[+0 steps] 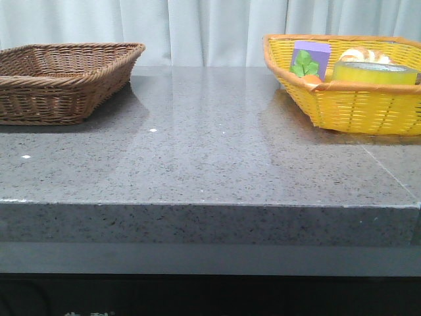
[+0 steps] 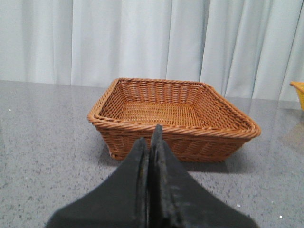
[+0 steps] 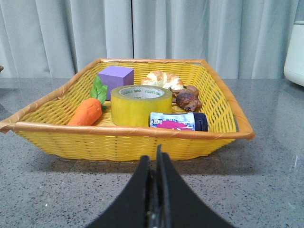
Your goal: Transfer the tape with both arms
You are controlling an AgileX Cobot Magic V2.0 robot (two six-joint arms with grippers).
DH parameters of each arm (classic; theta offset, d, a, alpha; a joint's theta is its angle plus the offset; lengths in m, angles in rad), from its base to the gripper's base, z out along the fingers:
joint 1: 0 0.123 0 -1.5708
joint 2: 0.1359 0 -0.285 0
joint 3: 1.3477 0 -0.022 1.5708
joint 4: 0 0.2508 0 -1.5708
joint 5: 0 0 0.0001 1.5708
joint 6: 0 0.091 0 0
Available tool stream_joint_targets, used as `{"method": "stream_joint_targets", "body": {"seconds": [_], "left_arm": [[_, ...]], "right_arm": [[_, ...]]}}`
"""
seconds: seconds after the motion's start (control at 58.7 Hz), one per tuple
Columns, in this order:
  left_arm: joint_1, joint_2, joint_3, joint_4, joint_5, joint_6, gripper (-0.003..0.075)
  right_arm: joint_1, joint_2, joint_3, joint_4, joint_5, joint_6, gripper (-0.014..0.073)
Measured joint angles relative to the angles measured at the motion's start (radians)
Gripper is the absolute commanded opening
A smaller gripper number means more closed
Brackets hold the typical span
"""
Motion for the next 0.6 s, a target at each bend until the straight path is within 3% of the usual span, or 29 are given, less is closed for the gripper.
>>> {"method": "stream_joint_targets", "body": {"seconds": [0.239,0.597], "left_arm": [[0.0,0.0,-0.04,0.0,-0.001,0.0,-0.002],[0.0,0.093,-0.41,0.0,0.188,0.0,-0.002]], "right_arm": [[0.0,0.0,-0.03,0.008,0.036,0.0,-0.0116],[0.0,0.004,-0.37,0.011,0.254,-0.002,-0.0116]]}}
